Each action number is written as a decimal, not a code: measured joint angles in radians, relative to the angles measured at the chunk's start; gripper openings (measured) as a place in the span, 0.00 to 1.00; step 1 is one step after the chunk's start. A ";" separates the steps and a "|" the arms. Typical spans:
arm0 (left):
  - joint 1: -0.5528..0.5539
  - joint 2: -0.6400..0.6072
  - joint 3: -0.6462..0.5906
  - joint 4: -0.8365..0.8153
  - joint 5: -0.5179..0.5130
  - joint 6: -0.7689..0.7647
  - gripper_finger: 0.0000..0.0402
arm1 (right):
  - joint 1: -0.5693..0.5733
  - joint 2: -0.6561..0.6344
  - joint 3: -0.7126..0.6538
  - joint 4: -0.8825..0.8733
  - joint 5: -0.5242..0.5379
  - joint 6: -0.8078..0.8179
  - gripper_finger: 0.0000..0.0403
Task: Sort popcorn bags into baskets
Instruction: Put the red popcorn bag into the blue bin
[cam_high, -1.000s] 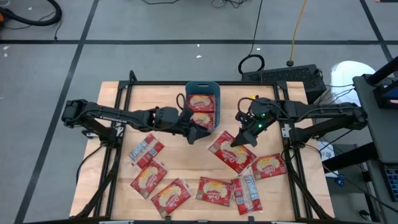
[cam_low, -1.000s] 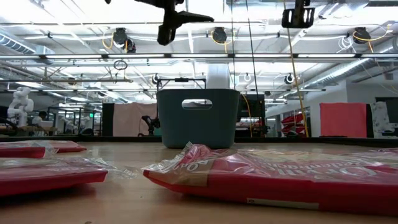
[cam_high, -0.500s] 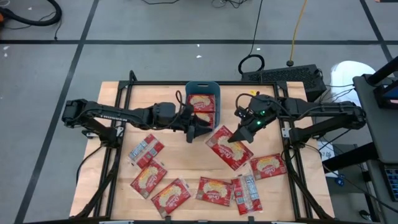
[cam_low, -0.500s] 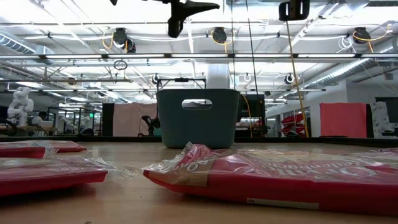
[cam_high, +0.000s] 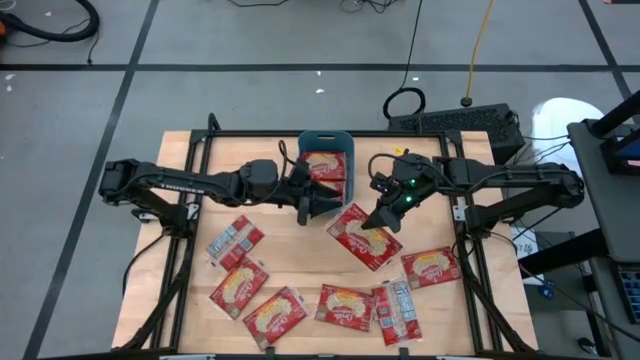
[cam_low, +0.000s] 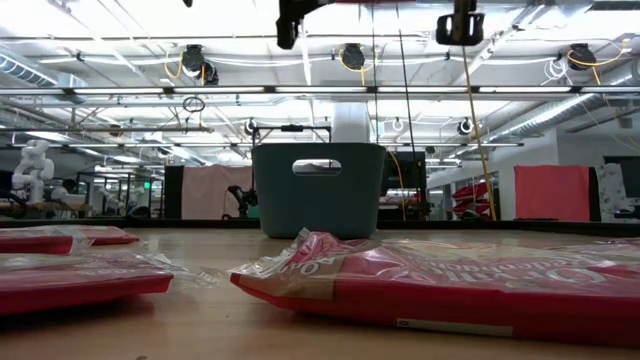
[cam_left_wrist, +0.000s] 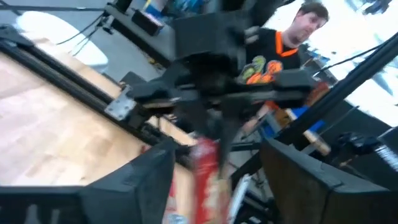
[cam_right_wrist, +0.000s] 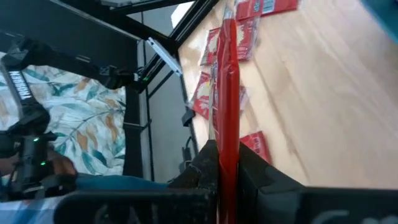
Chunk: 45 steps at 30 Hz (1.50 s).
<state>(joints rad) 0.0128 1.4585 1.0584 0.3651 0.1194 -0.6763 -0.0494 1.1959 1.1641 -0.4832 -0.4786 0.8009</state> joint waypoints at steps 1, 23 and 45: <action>0.000 -0.002 0.001 0.004 0.002 -0.014 0.63 | -0.010 0.006 0.000 0.001 -0.015 -0.008 0.02; 0.088 0.010 0.000 -0.214 0.212 0.078 0.77 | -0.152 0.045 -0.001 0.038 -0.175 -0.170 0.02; 0.114 0.093 -0.010 -0.177 0.376 0.051 0.63 | -0.171 0.125 -0.002 0.137 -0.175 -0.242 0.02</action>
<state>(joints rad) 0.1271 1.5515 1.0489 0.1878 0.4953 -0.6252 -0.2199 1.3209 1.1622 -0.3463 -0.6531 0.5592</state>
